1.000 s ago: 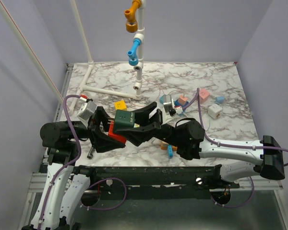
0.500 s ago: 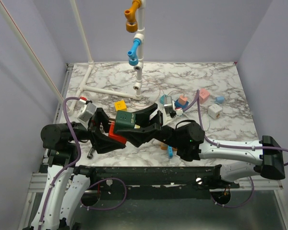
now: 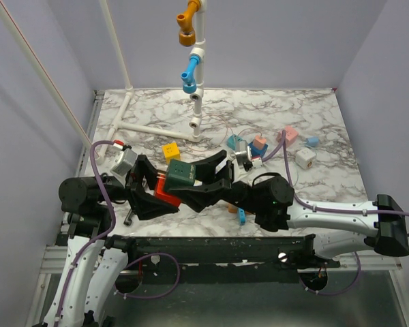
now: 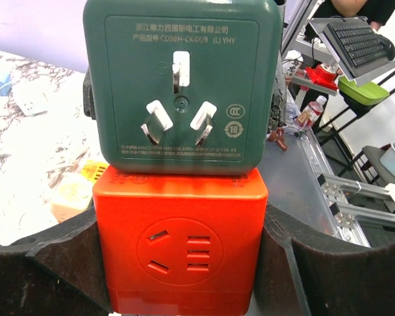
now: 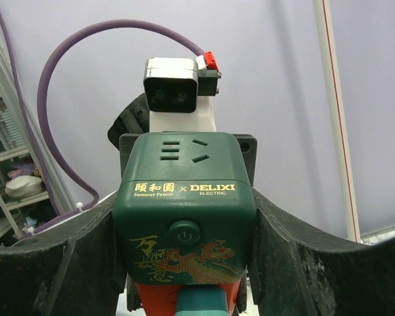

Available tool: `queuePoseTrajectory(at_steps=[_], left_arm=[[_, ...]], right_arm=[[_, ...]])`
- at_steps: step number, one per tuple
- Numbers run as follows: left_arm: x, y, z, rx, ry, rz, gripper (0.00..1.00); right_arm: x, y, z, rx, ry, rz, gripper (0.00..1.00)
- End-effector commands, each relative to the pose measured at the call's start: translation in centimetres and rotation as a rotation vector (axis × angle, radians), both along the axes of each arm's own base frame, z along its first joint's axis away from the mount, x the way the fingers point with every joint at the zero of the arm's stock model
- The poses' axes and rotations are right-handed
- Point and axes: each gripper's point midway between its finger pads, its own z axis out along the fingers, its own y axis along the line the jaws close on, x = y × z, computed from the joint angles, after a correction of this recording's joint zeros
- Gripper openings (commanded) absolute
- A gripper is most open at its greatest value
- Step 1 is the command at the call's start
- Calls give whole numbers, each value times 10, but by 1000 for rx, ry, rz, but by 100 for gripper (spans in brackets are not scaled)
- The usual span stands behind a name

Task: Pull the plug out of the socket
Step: Remove the plug from the socket.

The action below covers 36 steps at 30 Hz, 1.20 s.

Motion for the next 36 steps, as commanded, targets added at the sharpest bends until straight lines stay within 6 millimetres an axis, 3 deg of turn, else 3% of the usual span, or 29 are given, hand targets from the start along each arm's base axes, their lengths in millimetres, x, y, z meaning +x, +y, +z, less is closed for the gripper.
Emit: queuePoseTrajectory(at_steps=[1,5,6,7,14,18,22,26,31,36], left_arm=[[-5,2,-3,17,-8,-16,10],[-6,2,-2,24,-13,-22,9],[-6,2,-2,24,-16,-22,9],[-5,2,-3,24,-15,-20,9],[-2,2,-5,38,-38,-22,9],[-2,3,-10,82,-136,-18,7],[-2,7,-17,145,-243,6,5],[-6,10,-18,187,-330,3,5],[-8,12,-24,232,-346,2,5],[-6,12,-28,240,-339,11,5]], right_arm=[[2,-60,96,255,-41,-72,15],[4,-38,85,28,-20,-56,71],[6,-36,81,-29,-14,-64,92],[7,-37,79,-68,-18,-74,100],[-9,-40,59,-350,-112,-6,100],[-16,-31,30,-604,-139,118,100],[-6,-20,2,-757,-101,157,100],[5,-12,-24,-854,-72,149,100],[0,-13,-23,-844,-96,190,100],[-2,-9,-38,-890,-126,232,100]])
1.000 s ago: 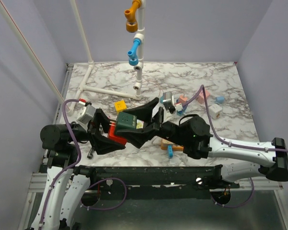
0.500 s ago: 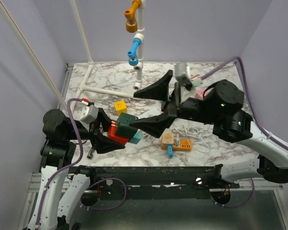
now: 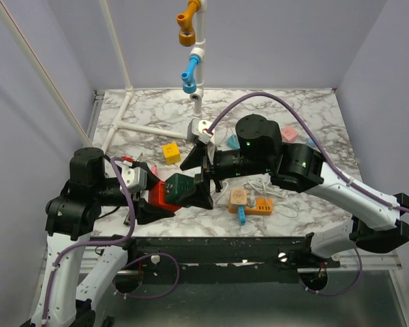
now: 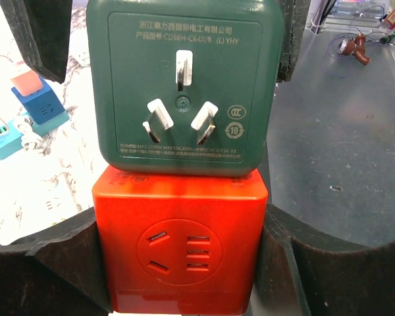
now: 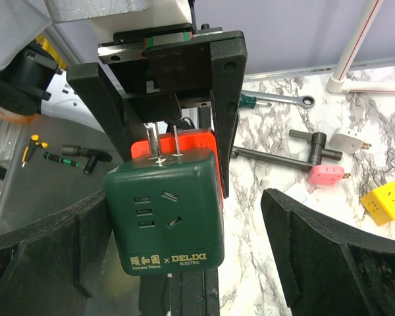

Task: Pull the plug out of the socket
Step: Remove the plug from the socket.

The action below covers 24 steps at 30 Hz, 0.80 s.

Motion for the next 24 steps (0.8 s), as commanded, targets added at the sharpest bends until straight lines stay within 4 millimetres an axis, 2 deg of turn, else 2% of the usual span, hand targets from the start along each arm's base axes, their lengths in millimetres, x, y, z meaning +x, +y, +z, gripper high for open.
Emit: queuePoseTrajectory(at_steps=[1,7,10,12,15,21,23,24], left_arm=[[-7,0,6,-5,-77,-26,5],[-4,0,5,8,-68,-15,5],[-3,0,4,12,-63,-11,5],[-2,0,3,13,-62,-9,5],[-2,0,1,14,-61,-6,4],[1,0,-6,22,-47,0,4],[1,0,-7,24,-46,-1,4],[1,0,-7,25,-46,0,4]], right_arm=[[-4,1,-13,-56,-14,66,100],[-2,14,-36,-136,-6,109,100],[0,18,-36,-134,-13,110,99],[1,19,-33,-124,-19,103,91],[4,15,-31,-122,-26,79,68],[-1,4,-21,-82,-26,64,56],[-1,1,-16,-64,-31,60,48],[-1,1,-15,-63,-30,59,41]])
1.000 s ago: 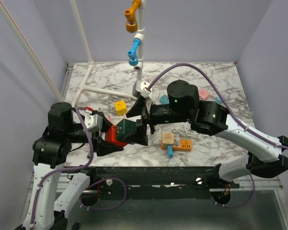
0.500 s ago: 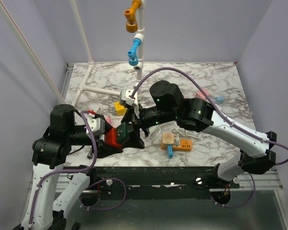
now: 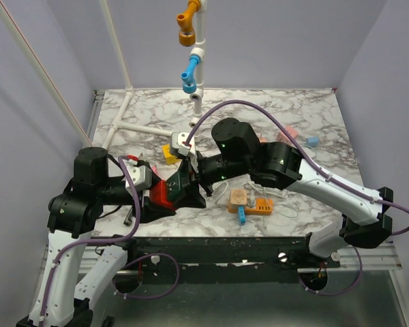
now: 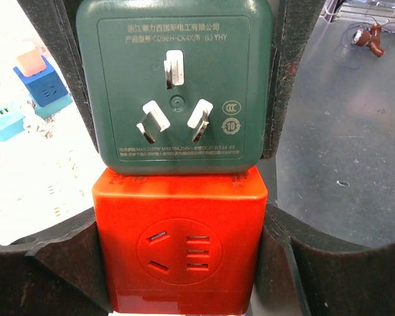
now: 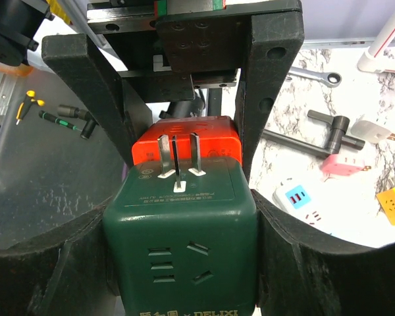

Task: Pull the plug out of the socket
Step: Remove the plug from the socket.

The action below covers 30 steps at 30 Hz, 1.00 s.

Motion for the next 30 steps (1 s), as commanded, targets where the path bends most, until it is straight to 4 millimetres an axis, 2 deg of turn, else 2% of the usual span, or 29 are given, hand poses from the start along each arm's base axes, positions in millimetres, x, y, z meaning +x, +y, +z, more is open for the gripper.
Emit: queuePoseTrajectory(at_steps=[1,3,6,10,14,24,30], left_arm=[[-5,-2,5,-24,-60,-41,4],[-6,-2,4,-18,-60,-41,4],[-5,-2,0,-2,-58,-39,4],[-6,-2,-7,26,-59,-39,1],[-4,-1,-15,58,-61,-27,0],[6,1,-25,96,-61,18,0],[9,3,-33,136,-50,36,0]], right_arm=[[4,-16,26,61,-18,-53,34],[2,-16,26,60,-16,-44,23],[3,-16,29,59,-23,-42,17],[2,-21,35,62,-45,-43,1],[9,-36,49,78,-96,-95,1],[11,-78,110,272,-197,-207,1],[13,-87,111,277,-217,-234,1]])
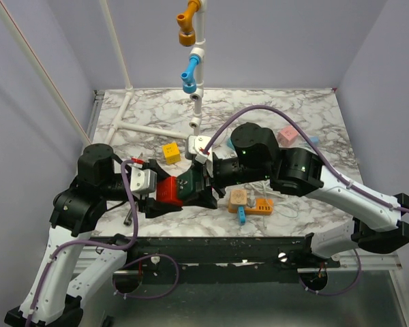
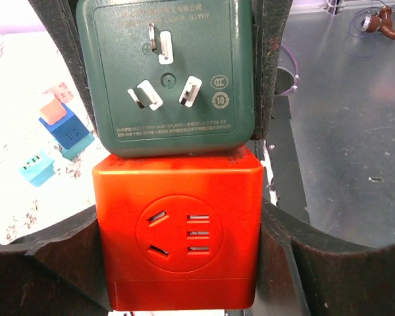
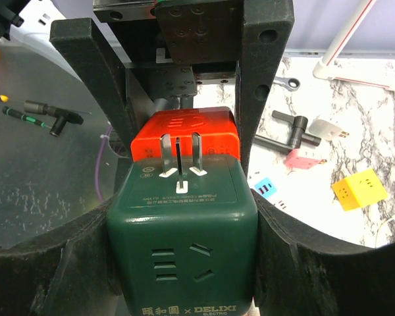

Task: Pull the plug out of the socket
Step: Remove the plug from the socket.

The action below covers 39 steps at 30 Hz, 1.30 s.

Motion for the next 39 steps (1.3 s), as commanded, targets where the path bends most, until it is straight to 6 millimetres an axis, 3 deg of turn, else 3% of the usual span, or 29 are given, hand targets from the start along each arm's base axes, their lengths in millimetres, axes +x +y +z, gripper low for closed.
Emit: queuePoseTrajectory(at_steps=[1,5,7,10,16,19,24,33,37,39], left_arm=[[3,17,-44,149,112,120,0],[7,15,-40,140,130,138,0],[8,14,-36,128,134,141,0],[5,14,-35,122,147,142,0],[5,13,-48,95,181,171,0],[6,11,-51,81,196,164,0],[7,8,-37,57,190,153,0],[4,4,-17,1,148,121,0],[6,2,-9,-7,142,122,0],[6,2,-6,-12,137,122,0]], right_arm=[[11,-56,93,250,-90,-156,1],[12,-33,70,203,-46,-116,1],[14,-31,62,202,-52,-121,1],[15,-48,71,283,-92,-163,1],[8,-106,110,450,-130,-260,1],[2,-105,104,477,-105,-235,1],[12,-87,74,383,-84,-252,1],[94,-118,38,322,-110,-720,1],[150,-127,-1,270,19,-863,1],[170,-125,-22,264,127,-847,1]])
